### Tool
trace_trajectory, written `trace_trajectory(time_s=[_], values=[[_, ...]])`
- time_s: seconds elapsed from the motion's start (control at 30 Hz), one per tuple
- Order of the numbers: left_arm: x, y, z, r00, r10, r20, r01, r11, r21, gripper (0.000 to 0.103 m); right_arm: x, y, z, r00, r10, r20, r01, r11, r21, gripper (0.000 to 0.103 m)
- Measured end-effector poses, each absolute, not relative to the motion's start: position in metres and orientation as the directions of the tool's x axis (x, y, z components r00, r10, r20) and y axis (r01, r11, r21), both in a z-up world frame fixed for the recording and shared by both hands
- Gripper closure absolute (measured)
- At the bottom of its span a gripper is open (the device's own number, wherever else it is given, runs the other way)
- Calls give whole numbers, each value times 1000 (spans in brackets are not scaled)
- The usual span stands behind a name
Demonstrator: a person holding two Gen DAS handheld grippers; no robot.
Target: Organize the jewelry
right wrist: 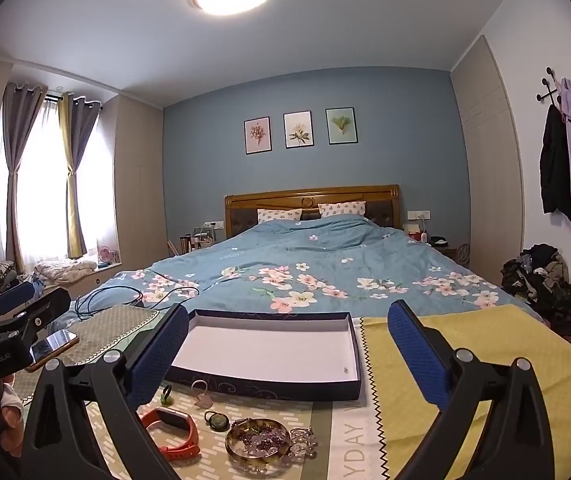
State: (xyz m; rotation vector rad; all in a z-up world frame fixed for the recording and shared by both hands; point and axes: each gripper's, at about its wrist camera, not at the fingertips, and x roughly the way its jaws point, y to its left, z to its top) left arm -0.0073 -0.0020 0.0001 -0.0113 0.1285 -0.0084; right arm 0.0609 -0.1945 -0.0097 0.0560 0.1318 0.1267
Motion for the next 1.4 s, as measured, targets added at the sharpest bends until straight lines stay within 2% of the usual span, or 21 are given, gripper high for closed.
trace_trajectory(time_s=[1.4], values=[[-11, -1, 4, 993, -5, -119, 3, 1000, -17, 6, 59, -197, -8, 978, 152, -140, -142, 987, 74, 7]])
